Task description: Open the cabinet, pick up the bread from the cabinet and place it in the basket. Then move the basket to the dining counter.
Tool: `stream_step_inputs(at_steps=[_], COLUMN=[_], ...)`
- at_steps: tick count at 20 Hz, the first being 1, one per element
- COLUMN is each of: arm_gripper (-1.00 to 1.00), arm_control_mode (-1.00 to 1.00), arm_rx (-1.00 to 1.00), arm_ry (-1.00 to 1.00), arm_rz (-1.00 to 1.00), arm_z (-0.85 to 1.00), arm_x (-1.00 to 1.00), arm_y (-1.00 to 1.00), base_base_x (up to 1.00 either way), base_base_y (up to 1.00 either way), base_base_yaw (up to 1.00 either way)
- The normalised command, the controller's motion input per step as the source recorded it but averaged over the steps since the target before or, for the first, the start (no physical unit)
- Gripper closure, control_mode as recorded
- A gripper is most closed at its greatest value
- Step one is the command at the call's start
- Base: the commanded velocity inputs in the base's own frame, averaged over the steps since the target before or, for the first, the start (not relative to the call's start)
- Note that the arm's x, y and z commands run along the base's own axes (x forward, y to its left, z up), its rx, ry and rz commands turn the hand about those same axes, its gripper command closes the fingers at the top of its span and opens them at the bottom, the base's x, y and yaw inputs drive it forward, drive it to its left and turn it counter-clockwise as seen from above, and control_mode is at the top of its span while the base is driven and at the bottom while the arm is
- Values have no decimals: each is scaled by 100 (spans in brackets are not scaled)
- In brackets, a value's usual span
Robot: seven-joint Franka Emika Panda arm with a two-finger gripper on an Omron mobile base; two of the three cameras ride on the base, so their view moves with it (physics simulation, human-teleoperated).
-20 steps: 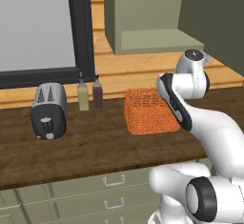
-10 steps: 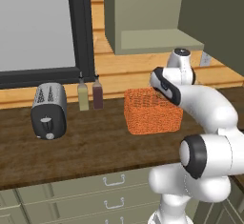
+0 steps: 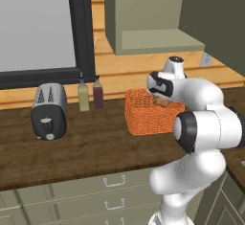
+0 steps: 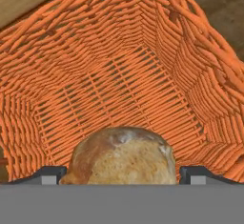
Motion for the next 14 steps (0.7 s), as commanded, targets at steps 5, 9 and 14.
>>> stream_step_inputs(at_steps=[5,9,14], arm_gripper=[100,100,100], arm_control_mode=[-100,-100,-100], arm_rx=[2,3,3], arm_ry=[1,7,8], arm_rz=[0,0,0], arm_z=[-52,-17,-27], arm_x=[28,39,32], arm_y=[0,0,0], base_base_x=[0,0,0], base_base_y=[0,0,0], base_base_yaw=[0,0,0])
